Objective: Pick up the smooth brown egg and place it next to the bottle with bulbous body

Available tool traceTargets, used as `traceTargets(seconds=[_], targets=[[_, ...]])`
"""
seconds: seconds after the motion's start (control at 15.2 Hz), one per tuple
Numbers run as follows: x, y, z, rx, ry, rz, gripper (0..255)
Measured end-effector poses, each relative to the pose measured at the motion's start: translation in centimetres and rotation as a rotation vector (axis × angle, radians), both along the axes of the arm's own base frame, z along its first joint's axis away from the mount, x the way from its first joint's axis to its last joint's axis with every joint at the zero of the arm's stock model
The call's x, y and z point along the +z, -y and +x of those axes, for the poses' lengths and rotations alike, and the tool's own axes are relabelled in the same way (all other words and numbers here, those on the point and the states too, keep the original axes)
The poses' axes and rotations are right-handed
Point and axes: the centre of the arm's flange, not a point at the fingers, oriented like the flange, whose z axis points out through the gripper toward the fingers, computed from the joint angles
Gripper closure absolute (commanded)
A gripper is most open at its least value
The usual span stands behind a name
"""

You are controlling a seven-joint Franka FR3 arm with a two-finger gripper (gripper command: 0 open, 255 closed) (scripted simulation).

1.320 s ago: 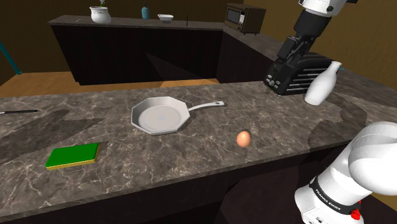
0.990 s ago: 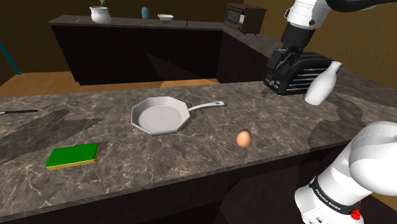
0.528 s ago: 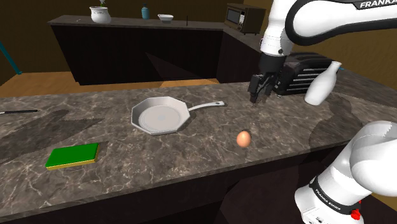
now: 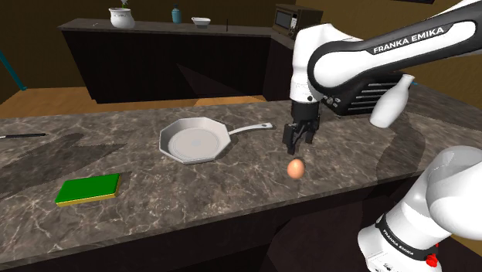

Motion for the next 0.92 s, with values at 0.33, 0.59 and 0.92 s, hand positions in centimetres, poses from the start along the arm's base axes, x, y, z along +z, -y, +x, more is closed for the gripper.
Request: traceTargets(seconds=[0.33, 0.59, 0.92], targets=[[-4.0, -1.5, 0.0, 0.005, -0.042, 0.002, 0], [-6.2, -1.6, -0.2, 0.005, -0.044, 0.002, 0], [-6.9, -1.7, -0.6, 0.005, -0.043, 0.002, 0]])
